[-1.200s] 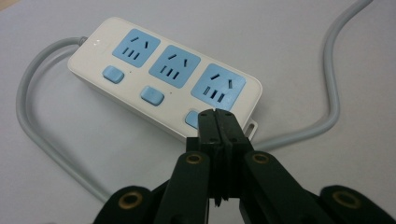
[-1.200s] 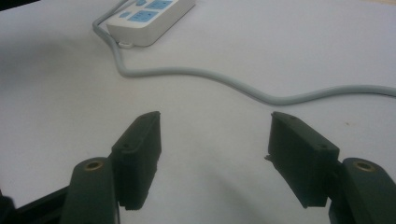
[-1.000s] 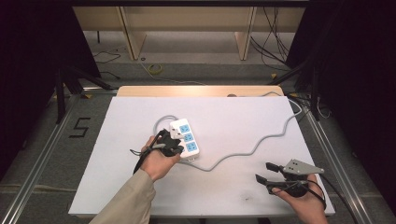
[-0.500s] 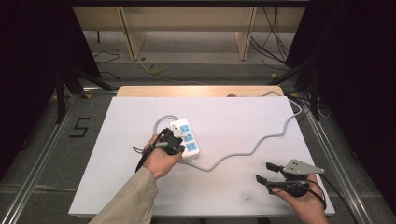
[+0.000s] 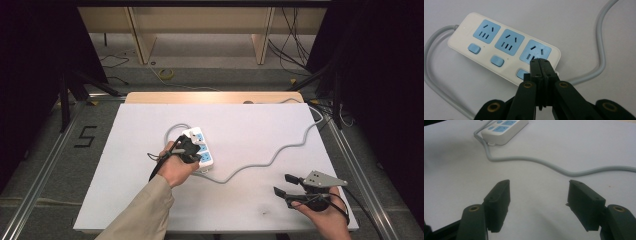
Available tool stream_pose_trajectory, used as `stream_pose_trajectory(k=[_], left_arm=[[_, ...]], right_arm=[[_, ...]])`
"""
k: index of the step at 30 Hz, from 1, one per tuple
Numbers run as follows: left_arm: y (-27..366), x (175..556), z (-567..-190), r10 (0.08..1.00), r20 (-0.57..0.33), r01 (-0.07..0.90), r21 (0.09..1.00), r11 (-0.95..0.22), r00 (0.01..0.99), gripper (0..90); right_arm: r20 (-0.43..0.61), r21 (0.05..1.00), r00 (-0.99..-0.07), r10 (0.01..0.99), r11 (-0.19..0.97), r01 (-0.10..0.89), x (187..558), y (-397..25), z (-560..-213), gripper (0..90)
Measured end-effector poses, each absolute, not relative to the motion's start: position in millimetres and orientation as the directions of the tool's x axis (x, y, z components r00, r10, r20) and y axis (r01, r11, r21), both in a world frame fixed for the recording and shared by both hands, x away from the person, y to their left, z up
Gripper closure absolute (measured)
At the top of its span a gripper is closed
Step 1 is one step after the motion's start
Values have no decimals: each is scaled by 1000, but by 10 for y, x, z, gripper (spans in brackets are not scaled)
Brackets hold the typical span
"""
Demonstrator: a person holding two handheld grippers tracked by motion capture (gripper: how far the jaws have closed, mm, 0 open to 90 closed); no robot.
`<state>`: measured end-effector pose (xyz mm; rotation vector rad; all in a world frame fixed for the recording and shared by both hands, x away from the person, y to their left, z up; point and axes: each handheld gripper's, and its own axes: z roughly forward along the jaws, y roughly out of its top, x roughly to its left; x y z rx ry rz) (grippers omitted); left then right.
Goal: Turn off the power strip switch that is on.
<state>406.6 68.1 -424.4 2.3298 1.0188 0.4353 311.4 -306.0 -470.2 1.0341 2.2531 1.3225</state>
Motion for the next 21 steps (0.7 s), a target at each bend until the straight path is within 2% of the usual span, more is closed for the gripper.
stream_pose_trajectory(k=[21], left_arm=[[673, 4206, -4232, 740, 75, 591, 552, -589, 668, 897]], right_arm=[[73, 855, -683, 727, 307, 419, 3114, -3058, -4699, 356]])
